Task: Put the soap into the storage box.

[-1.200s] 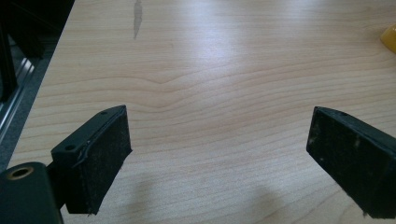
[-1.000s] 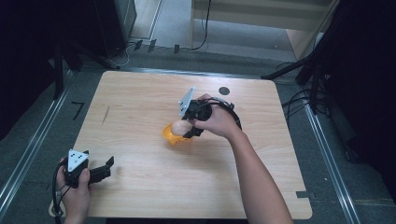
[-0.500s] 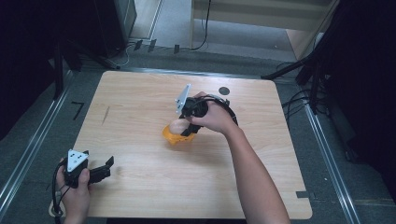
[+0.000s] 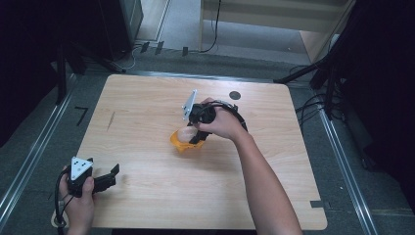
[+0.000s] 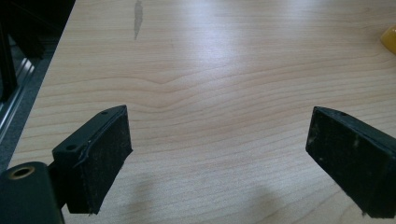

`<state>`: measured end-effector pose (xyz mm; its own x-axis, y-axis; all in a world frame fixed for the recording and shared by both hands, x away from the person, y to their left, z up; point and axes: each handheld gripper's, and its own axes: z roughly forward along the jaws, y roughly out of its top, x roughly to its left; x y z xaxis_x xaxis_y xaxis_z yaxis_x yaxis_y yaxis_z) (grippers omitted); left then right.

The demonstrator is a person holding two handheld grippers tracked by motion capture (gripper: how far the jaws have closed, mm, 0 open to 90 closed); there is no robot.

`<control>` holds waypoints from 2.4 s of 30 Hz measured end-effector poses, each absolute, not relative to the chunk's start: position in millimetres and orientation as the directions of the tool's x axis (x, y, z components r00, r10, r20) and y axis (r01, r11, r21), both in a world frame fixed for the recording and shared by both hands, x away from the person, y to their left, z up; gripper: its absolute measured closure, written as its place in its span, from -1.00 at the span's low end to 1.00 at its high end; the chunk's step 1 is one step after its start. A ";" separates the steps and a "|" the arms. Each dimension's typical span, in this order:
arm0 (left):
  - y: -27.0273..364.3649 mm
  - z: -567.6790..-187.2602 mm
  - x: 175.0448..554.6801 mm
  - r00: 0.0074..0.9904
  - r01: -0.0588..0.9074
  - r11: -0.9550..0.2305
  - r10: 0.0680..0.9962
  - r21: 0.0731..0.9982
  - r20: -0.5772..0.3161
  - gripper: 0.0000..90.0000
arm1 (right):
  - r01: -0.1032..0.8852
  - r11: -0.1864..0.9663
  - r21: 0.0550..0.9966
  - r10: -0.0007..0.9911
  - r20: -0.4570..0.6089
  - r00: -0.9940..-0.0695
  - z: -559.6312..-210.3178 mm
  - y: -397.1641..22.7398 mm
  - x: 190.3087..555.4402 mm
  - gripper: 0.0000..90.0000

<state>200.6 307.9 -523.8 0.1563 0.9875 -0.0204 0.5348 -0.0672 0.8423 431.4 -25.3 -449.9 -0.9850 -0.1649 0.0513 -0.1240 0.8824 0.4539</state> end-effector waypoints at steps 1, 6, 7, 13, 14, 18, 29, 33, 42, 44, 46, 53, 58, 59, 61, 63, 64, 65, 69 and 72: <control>307.9 -523.8 200.6 0.156 0.535 -0.067 0.987 0.842 -0.021 -0.84 | -0.122 0.882 0.455 -0.163 0.051 -0.985 -450.2 -25.2 431.8 -0.28; 308.0 -523.7 200.6 0.157 0.536 -0.066 0.987 0.842 -0.023 -0.84 | -0.130 0.884 0.449 -0.171 0.052 -0.984 -452.7 -23.9 433.3 -0.29; 308.0 -523.7 200.6 0.157 0.536 -0.066 0.987 0.842 -0.023 -0.84 | -0.124 0.886 0.447 -0.164 0.051 -0.985 -452.9 -23.7 432.9 -0.29; 308.1 -523.7 200.6 0.157 0.536 -0.066 0.987 0.842 -0.023 -0.84 | -0.139 0.894 0.426 -0.175 0.046 -0.983 -456.3 -20.3 429.6 -0.30; 308.1 -523.7 200.6 0.157 0.536 -0.065 0.987 0.842 -0.023 -0.84 | -0.138 0.896 0.422 -0.174 0.047 -0.984 -456.5 -19.2 429.1 -0.35; 307.6 -523.8 200.6 0.156 0.534 -0.066 0.988 0.843 -0.022 -0.84 | -0.117 0.902 0.416 -0.144 0.034 -0.989 -453.3 -19.1 430.2 -0.43; 308.0 -523.7 200.6 0.157 0.536 -0.067 0.987 0.841 -0.022 -0.84 | -0.079 0.874 0.479 -0.108 0.033 -0.994 -447.9 -32.6 431.6 -0.32; 307.5 -523.8 200.6 0.156 0.536 -0.067 0.988 0.842 -0.021 -0.84 | -0.075 0.872 0.484 -0.099 0.026 -0.995 -444.8 -37.5 430.0 -0.31; 306.7 -523.7 201.0 0.160 0.539 -0.078 0.987 0.838 -0.011 -0.84 | -0.031 0.856 0.515 -0.049 0.021 -0.999 -442.5 -56.4 422.4 -0.41; 306.4 -523.7 201.2 0.159 0.540 -0.079 0.987 0.838 -0.010 -0.84 | -0.027 0.855 0.518 -0.044 0.019 -0.999 -442.0 -61.9 419.8 -0.44; 306.2 -523.7 201.2 0.159 0.540 -0.080 0.987 0.838 -0.008 -0.84 | -0.018 0.852 0.523 -0.030 0.014 -0.999 -442.7 -68.0 417.1 -0.51; 305.4 -523.8 201.2 0.159 0.538 -0.086 0.987 0.838 -0.001 -0.84 | 0.024 0.838 0.544 0.014 0.023 -1.000 -449.5 -90.1 407.4 -0.59; 305.4 -523.8 201.1 0.160 0.539 -0.087 0.987 0.838 0.000 -0.84 | 0.050 0.836 0.546 0.039 0.032 -0.999 -454.5 -101.0 401.8 -0.62; 305.4 -523.8 201.1 0.160 0.539 -0.088 0.987 0.838 0.000 -0.84 | 0.050 0.834 0.549 0.041 0.029 -0.999 -455.6 -102.5 401.2 -0.62; 305.4 -523.8 201.1 0.160 0.539 -0.087 0.987 0.838 -0.001 -0.84 | 0.055 0.834 0.549 0.048 0.027 -0.998 -456.9 -105.5 400.0 -0.63; 305.5 -523.7 201.0 0.160 0.539 -0.087 0.987 0.838 -0.001 -0.84 | 0.068 0.831 0.551 0.062 0.029 -0.998 -458.0 -108.5 398.5 -0.64; 305.5 -523.8 201.1 0.160 0.539 -0.087 0.987 0.838 0.000 -0.84 | 0.068 0.829 0.555 0.064 0.026 -0.998 -458.6 -109.9 398.0 -0.65; 305.5 -523.8 201.0 0.160 0.538 -0.087 0.987 0.838 -0.001 -0.84 | 0.072 0.824 0.563 0.071 0.024 -0.997 -459.3 -111.2 397.1 -0.66; 305.4 -523.8 201.0 0.161 0.539 -0.087 0.987 0.838 -0.001 -0.84 | 0.086 0.818 0.569 0.091 0.021 -0.996 -462.8 -116.2 392.2 -0.68; 305.3 -523.9 201.0 0.162 0.538 -0.088 0.987 0.839 0.000 -0.84 | 0.091 0.821 0.564 0.119 -0.014 -0.993 -465.3 -119.9 386.9 -0.68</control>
<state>201.0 305.3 -523.9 0.1617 0.9868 -0.0003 0.5376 -0.0878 0.8386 386.9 -119.9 -465.3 -0.9927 0.1194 -0.0137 0.0910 0.8210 0.5636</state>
